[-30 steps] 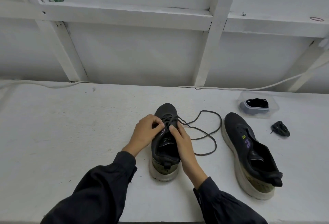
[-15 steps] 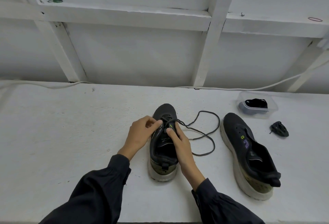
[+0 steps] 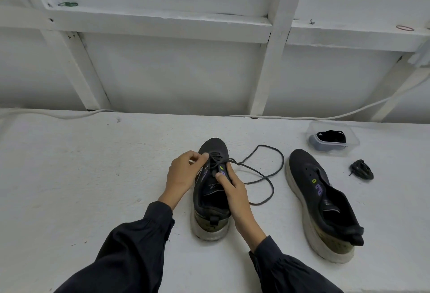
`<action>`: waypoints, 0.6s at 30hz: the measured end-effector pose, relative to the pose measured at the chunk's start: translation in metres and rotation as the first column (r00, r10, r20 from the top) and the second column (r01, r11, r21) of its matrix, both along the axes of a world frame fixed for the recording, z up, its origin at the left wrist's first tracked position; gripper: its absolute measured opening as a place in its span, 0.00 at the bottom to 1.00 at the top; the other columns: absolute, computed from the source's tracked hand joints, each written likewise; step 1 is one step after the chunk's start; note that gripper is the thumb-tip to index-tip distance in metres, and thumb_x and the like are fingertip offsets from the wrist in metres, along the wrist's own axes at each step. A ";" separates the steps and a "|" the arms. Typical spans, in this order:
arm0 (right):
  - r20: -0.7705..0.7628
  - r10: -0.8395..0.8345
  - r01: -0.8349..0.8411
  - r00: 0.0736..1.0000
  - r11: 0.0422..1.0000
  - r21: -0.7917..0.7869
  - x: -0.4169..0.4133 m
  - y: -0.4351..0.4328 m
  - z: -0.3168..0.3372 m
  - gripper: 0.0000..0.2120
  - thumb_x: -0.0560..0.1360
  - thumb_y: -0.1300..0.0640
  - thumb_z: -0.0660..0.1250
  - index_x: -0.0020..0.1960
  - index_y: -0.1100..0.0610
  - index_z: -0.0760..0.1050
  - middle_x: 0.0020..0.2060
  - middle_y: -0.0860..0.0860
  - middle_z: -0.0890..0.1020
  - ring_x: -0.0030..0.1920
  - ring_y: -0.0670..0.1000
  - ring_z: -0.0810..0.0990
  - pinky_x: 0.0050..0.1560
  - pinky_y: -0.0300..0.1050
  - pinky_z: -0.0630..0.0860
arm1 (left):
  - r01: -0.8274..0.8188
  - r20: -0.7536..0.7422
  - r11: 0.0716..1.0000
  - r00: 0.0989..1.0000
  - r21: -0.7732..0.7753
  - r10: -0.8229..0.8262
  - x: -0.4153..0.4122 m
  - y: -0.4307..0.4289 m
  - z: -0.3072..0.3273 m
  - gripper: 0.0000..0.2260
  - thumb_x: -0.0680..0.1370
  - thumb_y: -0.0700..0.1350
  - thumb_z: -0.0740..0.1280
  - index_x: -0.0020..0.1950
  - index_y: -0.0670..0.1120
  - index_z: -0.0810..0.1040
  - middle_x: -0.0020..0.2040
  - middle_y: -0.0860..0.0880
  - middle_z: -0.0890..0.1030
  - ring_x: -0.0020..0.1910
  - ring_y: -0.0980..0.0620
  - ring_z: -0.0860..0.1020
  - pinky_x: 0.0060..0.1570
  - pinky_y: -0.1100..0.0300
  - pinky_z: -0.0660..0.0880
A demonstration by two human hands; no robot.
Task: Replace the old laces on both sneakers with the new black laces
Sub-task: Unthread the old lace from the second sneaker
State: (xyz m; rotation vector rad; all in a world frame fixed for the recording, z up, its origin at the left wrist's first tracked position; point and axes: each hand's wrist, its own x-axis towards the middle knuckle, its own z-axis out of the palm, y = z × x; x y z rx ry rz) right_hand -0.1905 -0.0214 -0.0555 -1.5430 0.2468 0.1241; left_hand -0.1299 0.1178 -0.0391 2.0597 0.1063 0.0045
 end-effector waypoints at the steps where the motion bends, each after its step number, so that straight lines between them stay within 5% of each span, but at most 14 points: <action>1: -0.004 -0.005 0.005 1.000 1.000 -0.004 0.000 0.000 0.000 0.39 0.66 0.35 0.66 0.75 0.44 0.65 0.64 0.45 0.78 0.63 0.45 0.78 0.67 0.50 0.73 | 0.027 -0.014 0.999 1.000 0.037 -0.026 -0.003 0.001 0.000 0.13 0.76 0.60 0.68 0.45 0.51 0.81 0.40 0.55 0.81 0.38 0.53 0.78 0.43 0.55 0.75; 6: -0.006 -0.010 0.010 1.000 1.000 0.009 0.000 -0.001 0.000 0.33 0.71 0.41 0.67 0.75 0.45 0.66 0.65 0.47 0.79 0.62 0.46 0.78 0.66 0.48 0.74 | 0.009 0.041 0.987 0.999 0.162 -0.016 0.001 0.010 0.001 0.08 0.77 0.56 0.68 0.43 0.53 0.81 0.43 0.55 0.82 0.44 0.53 0.79 0.43 0.56 0.73; 9: 0.004 -0.002 0.002 1.000 1.000 0.014 -0.001 -0.002 0.000 0.25 0.77 0.48 0.67 0.73 0.44 0.68 0.63 0.45 0.80 0.61 0.45 0.78 0.65 0.46 0.75 | -0.130 0.069 0.989 0.990 0.070 0.125 0.007 0.013 0.004 0.09 0.78 0.55 0.66 0.45 0.51 0.80 0.46 0.53 0.82 0.47 0.50 0.79 0.47 0.54 0.74; 13: -0.013 -0.017 0.017 1.000 1.000 0.022 0.000 0.002 0.001 0.37 0.67 0.39 0.67 0.75 0.45 0.66 0.66 0.47 0.78 0.63 0.46 0.78 0.67 0.50 0.74 | -0.070 -0.012 0.996 0.997 0.047 0.070 -0.006 0.004 -0.004 0.15 0.75 0.63 0.66 0.46 0.53 0.81 0.45 0.55 0.82 0.45 0.54 0.79 0.47 0.55 0.75; 18: -0.011 -0.015 0.016 1.000 0.999 0.032 0.000 0.001 0.001 0.34 0.68 0.41 0.67 0.73 0.45 0.69 0.64 0.47 0.79 0.62 0.46 0.78 0.67 0.51 0.74 | -0.076 0.039 0.992 0.997 0.099 0.073 0.000 0.009 0.000 0.09 0.75 0.58 0.70 0.43 0.53 0.80 0.43 0.53 0.82 0.46 0.51 0.79 0.47 0.54 0.74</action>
